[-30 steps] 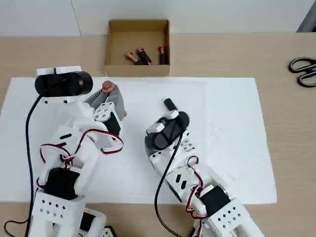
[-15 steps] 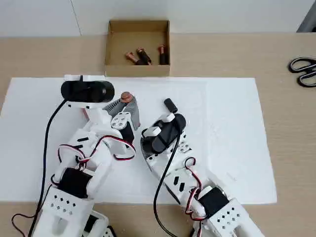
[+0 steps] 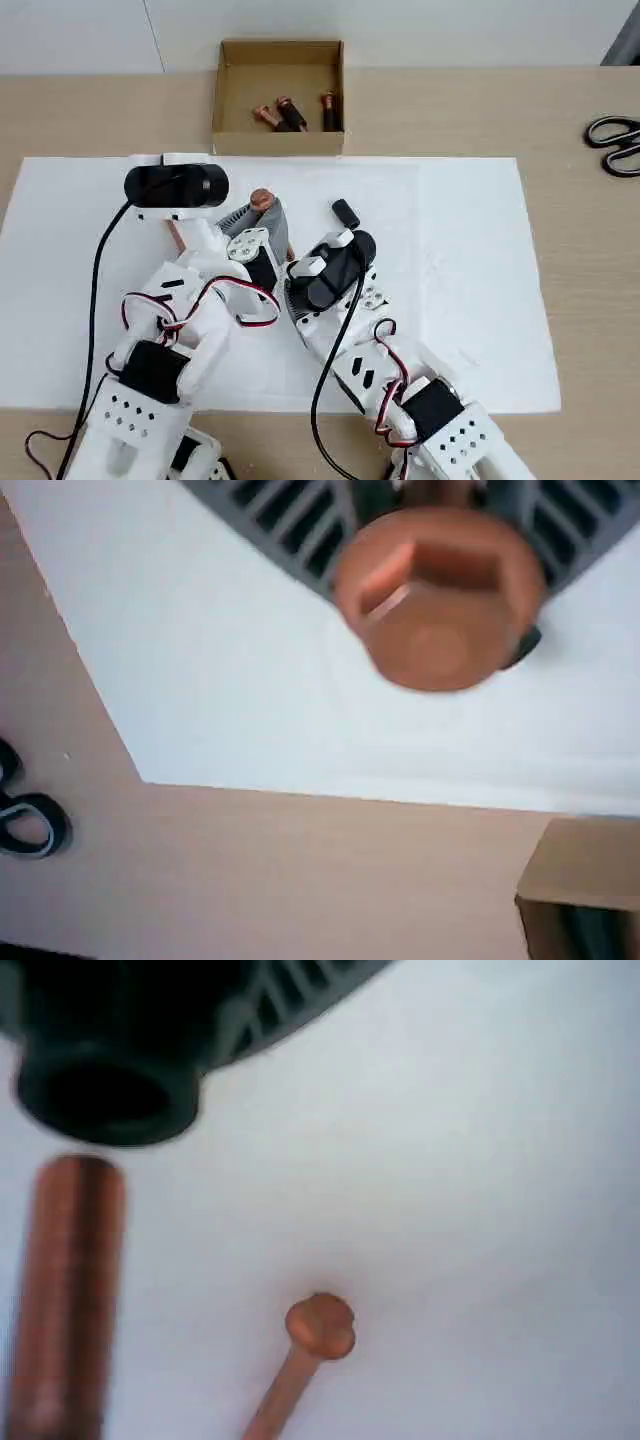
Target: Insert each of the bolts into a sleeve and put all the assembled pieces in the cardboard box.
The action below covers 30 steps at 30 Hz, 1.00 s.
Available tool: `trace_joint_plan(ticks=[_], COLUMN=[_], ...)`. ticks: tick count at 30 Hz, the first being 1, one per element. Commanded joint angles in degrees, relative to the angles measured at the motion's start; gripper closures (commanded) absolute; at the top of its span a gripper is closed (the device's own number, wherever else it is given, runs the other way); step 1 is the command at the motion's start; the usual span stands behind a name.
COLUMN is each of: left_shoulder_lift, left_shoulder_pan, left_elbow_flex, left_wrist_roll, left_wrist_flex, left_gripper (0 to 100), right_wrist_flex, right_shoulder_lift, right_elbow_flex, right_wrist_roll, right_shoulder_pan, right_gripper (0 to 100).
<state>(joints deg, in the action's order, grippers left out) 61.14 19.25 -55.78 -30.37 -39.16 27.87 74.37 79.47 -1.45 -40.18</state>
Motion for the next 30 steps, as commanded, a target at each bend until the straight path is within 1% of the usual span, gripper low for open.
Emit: trace_joint_plan(ticks=[1,5,11,17,23,30], left_shoulder_lift=[1.32,1.67,1.32,1.32,1.32,1.32], left_shoulder_pan=[0.35,0.70,1.85,1.76,0.79,1.14], left_elbow_flex=[0.66,1.01,5.23,5.58,5.23,3.47], left_wrist_roll=[-0.44,-0.44,-0.53,-2.73,-2.81,-2.81], left_wrist_flex=[-0.70,-3.08,-8.00,-7.56,-3.87,-3.52], left_gripper=[99,99,99,99,99,99], right_wrist_flex=[-1.54,-1.54,-1.54,-1.54,-1.54,-1.54], right_shoulder_lift=[1.27,1.27,1.27,1.27,1.27,1.27], right_elbow_flex=[-0.88,-0.79,-0.70,-0.70,-0.62,-0.62], right_wrist_roll=[-0.53,-0.53,-0.53,-0.53,-0.53,-0.53], right_shoulder_pan=[-0.48,-0.48,-0.48,-0.48,-0.48,-0.48], right_gripper=[99.5,99.5,99.5,99.5,99.5,99.5])
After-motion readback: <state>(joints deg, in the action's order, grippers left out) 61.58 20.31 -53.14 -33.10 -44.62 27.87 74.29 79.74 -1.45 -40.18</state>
